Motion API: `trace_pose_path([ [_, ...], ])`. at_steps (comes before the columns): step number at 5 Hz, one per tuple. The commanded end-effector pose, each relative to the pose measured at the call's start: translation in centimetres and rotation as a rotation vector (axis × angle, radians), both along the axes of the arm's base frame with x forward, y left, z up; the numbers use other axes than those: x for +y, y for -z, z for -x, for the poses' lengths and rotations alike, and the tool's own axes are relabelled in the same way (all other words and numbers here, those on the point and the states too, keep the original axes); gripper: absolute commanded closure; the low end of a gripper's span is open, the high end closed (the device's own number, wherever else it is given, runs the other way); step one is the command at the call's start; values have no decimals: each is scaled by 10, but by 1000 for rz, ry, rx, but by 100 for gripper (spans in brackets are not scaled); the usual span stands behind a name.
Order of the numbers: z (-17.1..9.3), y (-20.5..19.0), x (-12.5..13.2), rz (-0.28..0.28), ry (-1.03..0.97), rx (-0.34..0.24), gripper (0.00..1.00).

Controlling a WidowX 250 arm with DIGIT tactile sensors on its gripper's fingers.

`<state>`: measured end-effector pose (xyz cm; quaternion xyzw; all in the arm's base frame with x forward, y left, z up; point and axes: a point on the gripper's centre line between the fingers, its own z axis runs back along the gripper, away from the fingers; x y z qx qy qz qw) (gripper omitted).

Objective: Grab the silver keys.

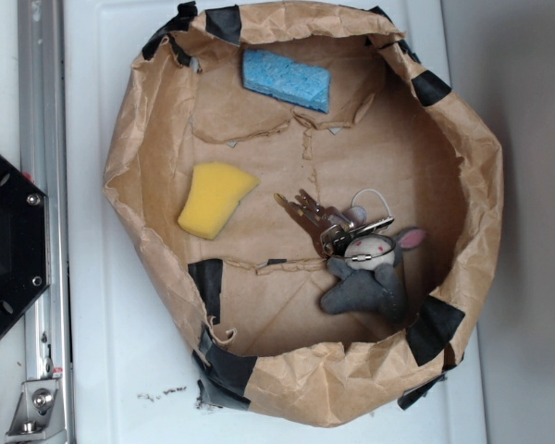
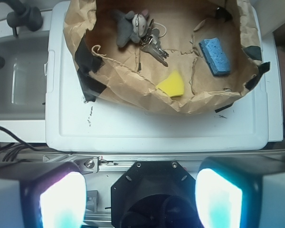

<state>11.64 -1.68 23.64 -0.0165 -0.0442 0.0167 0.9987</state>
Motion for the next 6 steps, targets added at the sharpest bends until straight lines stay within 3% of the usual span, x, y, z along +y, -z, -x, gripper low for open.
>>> trace_pose_path([
  [1,0,0,0,0,0,0,0],
  [2,-41,16,-6,-11,-63,-19,0],
  [3,-66,28,5,8,-75,-50,0],
  [4,-93,29,20,76,-113,-26,0],
  [5,-106,42,33,83,-190,-78,0],
  [6,-115,68,43,29,-253,-108,0],
])
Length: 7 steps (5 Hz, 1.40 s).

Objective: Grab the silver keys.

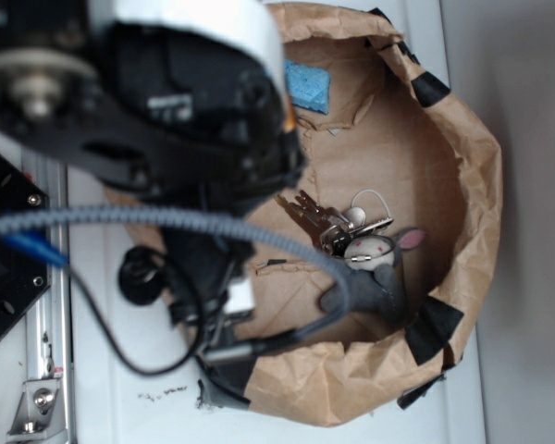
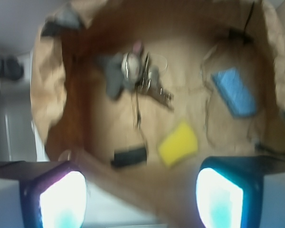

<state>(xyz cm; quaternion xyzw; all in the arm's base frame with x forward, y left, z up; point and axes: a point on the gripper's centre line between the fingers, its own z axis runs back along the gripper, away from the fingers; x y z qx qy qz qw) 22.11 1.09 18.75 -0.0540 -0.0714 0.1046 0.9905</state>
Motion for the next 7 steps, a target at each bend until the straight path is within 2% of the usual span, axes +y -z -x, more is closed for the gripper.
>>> trace_pose_path([
  [1,-10,45,17,-119,-87,-116,0],
  [2,-13,68,17,-160,-94,-143,0],
  [3,-29,89,8,-123,-71,-115,0],
  [4,-44,92,-3,-137,-78,-126,0],
  [5,-62,89,-12,-98,-68,-124,0],
  [7,-76,102,-15,-122,-68,-126,0],
])
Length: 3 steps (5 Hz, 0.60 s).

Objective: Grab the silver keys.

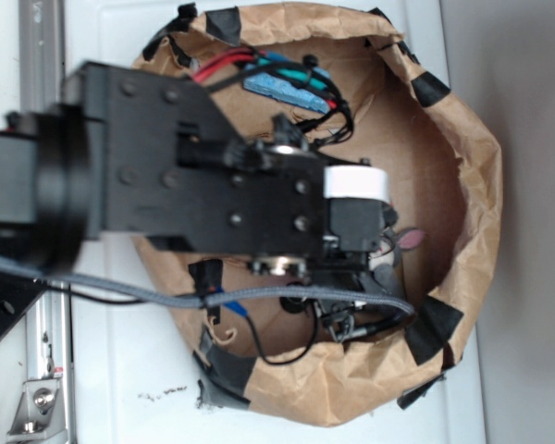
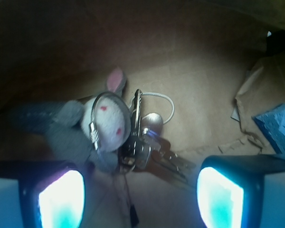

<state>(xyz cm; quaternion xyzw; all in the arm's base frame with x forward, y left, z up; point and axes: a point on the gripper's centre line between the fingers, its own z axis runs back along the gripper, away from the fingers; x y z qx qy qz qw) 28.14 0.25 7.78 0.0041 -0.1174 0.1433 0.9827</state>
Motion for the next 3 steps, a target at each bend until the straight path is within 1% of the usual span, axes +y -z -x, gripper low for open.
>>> trace_pose_path([
  [1,-15,-2,-8,-16,35,-43,0],
  [2,-19,1,-9,-32,18,-52,0],
  [3,-24,2,-13,-30,13,-67,0],
])
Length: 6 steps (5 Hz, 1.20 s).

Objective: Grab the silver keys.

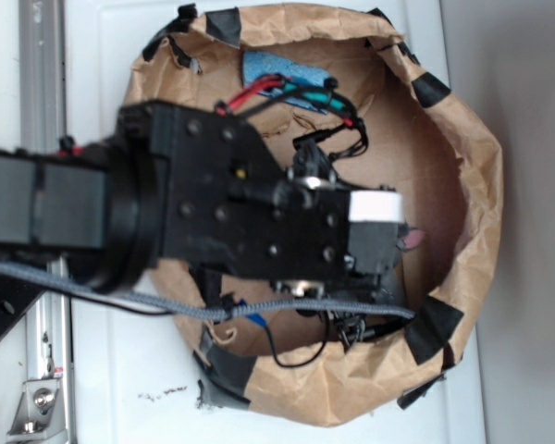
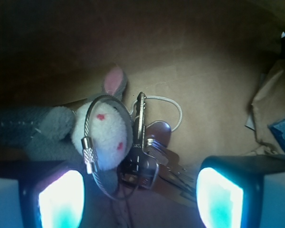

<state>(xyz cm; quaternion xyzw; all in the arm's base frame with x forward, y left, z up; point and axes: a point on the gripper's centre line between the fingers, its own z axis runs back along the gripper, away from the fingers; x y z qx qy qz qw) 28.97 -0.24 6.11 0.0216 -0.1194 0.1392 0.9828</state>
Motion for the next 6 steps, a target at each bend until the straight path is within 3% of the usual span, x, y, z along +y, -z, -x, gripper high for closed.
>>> trace_pose_path([
  [1,-20,-10,-9,-16,-1,-76,0],
  [2,-21,-6,-9,-24,-11,-68,0],
  [3,-21,-5,-8,-13,-26,-63,100],
  [6,-21,-4,-8,-8,-36,-51,100],
])
